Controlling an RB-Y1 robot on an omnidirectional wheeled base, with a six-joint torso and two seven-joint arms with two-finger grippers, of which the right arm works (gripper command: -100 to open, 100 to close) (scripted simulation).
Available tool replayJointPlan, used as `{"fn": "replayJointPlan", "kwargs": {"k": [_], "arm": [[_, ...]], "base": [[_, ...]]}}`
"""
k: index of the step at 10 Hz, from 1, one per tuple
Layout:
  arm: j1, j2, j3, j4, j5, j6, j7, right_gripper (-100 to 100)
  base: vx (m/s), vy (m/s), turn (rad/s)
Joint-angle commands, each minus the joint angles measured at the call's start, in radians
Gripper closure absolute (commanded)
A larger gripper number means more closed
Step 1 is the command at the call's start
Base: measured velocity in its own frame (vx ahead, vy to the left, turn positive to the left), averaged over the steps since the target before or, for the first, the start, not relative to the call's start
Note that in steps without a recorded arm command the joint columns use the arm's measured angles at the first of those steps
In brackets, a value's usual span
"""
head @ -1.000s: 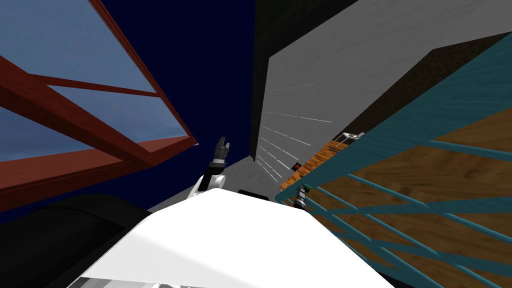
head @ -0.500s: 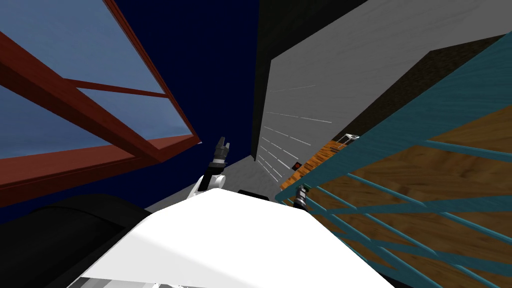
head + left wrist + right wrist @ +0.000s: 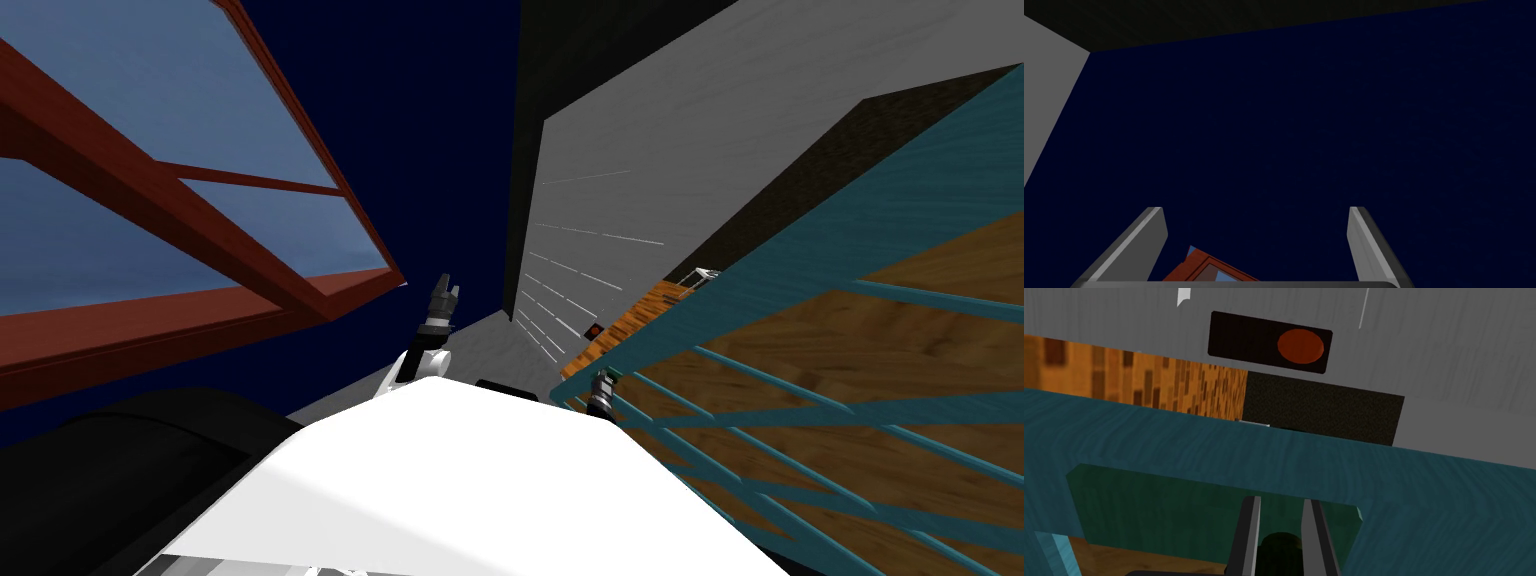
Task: Pull the door open
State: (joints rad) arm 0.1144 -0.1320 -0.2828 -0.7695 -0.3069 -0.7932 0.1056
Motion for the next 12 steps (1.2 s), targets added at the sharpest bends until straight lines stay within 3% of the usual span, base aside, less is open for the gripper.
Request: {"fn": "replayJointPlan", "kwargs": {"k": [1,7,9,11,12], "arm": [[-0.002,-0.015,-0.011,0.047,-0.007,-0.014,-0.013,100],[-0.010,-0.030,0.024,0.050,-0.042,-0.021,-0.166,100],[-0.013,-0.034,0.034,0.051,-0.052,-0.023,-0.207,100],[-0.013,-0.034,0.034,0.051,-0.052,-0.023,-0.210,100],[-0.015,-0.039,0.044,0.052,-0.062,-0.025,-0.251,100]], "base": [[-0.010,-0.008,0.011],[-0.041,-0.009,0.038],[-0.040,-0.005,0.022],[-0.032,0.002,0.022],[-0.029,-0.006,0.014]]}}
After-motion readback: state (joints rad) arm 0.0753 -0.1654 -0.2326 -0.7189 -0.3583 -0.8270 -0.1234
